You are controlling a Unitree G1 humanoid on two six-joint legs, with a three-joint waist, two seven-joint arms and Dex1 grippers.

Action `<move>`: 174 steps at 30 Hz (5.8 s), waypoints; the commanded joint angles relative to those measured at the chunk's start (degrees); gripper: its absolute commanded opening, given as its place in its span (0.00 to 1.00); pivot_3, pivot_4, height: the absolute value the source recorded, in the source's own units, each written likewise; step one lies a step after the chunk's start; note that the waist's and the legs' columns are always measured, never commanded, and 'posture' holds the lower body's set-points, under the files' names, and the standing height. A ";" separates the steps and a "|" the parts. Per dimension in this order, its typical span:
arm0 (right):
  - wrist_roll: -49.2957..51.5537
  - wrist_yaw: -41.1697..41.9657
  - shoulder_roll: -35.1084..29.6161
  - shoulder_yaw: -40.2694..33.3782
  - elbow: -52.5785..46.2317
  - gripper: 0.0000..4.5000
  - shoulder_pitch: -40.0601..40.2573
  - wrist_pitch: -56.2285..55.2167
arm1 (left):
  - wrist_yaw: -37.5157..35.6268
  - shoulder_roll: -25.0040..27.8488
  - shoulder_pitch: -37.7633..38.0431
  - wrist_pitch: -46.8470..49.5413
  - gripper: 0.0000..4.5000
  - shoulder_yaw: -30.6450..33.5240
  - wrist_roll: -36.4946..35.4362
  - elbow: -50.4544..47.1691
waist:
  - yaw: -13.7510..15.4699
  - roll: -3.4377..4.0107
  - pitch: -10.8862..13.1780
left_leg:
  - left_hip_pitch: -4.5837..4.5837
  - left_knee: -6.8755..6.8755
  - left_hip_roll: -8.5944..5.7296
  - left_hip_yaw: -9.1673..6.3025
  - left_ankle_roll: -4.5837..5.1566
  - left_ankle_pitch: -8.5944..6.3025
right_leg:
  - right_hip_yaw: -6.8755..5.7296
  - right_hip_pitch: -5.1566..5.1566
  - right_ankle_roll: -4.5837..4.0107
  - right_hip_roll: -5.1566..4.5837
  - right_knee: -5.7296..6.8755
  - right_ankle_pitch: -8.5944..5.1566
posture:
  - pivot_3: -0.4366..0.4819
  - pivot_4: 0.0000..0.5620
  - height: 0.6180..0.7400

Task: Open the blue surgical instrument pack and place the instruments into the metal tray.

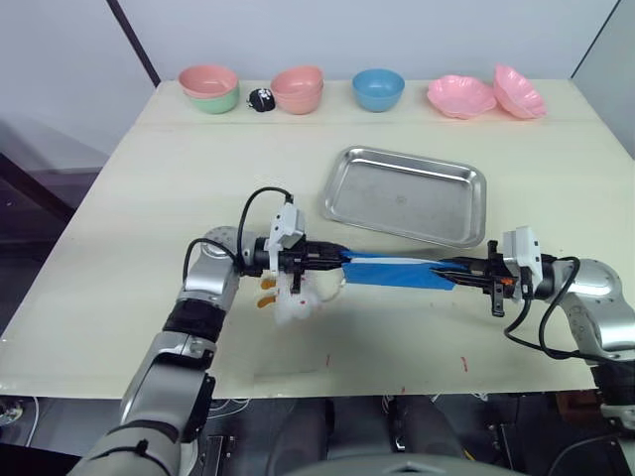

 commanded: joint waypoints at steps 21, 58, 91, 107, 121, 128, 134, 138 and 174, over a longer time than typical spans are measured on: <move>20.26 -6.23 -4.43 -10.23 -13.73 0.99 -1.08 23.82 | -0.24 -1.04 -0.29 -0.67 0.00 0.91 0.50 0.12 | 0.39 0.01 0.00 | -0.09 0.06 -0.01 -0.10 0.00 0.00 | -0.11 0.00 0.00 -0.05 -0.04 0.00 | 0.48 0.27 1.00; 0.37 -2.20 -5.87 4.39 -8.58 0.01 17.47 14.31 | 9.39 -9.80 -18.40 -13.48 0.00 -4.70 20.28 35.30 | 1.48 -0.06 -0.01 | -0.25 0.20 -0.45 -0.39 0.01 0.00 | -0.44 0.05 0.05 -0.12 -0.06 -0.01 | 0.48 0.27 1.00; 0.75 -1.20 -7.50 3.36 -10.16 0.00 18.61 12.64 | 5.82 -8.77 -17.71 -12.50 0.21 -1.68 20.40 36.02 | 1.04 -0.08 -0.07 | -0.22 0.28 -0.55 -0.63 0.01 0.02 | -0.55 0.15 0.16 -0.16 0.01 -0.01 | 0.48 0.27 1.00; 4.65 0.91 -9.45 0.78 -12.75 0.23 19.63 14.20 | 4.27 -6.39 -17.78 -10.98 1.00 3.96 15.42 33.13 | 1.10 -0.09 -0.07 | -0.27 0.29 -0.55 -0.66 0.01 0.02 | -0.56 0.10 0.15 -0.17 0.02 0.00 | 0.48 0.27 1.00; 4.18 -2.44 -5.00 -5.06 -10.60 0.99 13.89 6.07 | -8.56 1.27 -7.42 -7.58 1.00 3.85 4.88 7.52 | 1.15 -0.10 -0.04 | -0.31 0.29 -0.38 -0.70 0.00 0.02 | -0.55 0.08 0.15 -0.21 0.02 0.00 | 0.48 0.27 1.00; -2.40 -3.93 0.49 -3.38 -0.46 0.99 9.91 -6.77 | -8.56 7.72 -3.46 -0.97 1.00 0.29 0.04 -6.29 | 1.18 -0.08 -0.03 | -0.33 0.30 -0.39 -0.66 -0.01 0.03 | -0.55 0.07 0.15 -0.24 0.01 0.00 | 0.48 0.27 1.00; -4.43 -3.83 2.69 -1.22 4.34 0.99 8.78 -9.84 | -8.56 10.29 -3.12 2.75 1.00 -0.65 -2.23 -11.43 | 1.16 -0.02 0.00 | -0.27 0.26 -0.37 -0.65 -0.02 0.04 | -0.53 0.06 0.13 -0.19 0.04 0.00 | 0.48 0.27 1.00; -5.39 -4.22 3.67 -0.26 7.17 0.99 7.68 -10.57 | -8.56 11.24 -2.63 3.88 1.00 -1.37 -3.31 -14.02 | 1.13 -0.01 0.00 | -0.27 0.27 -0.37 -0.60 -0.03 0.04 | -0.50 0.06 0.13 -0.21 0.02 0.00 | 0.48 0.27 1.00; -9.72 -4.07 3.12 5.36 15.05 1.00 6.76 -5.77 | -6.18 -1.25 -15.41 -4.75 0.87 -3.42 5.07 9.32 | 0.87 -0.25 -0.16 | -0.04 0.28 -0.47 -0.42 -0.02 0.04 | -0.36 0.19 0.13 -0.12 0.09 0.01 | 0.48 0.27 1.00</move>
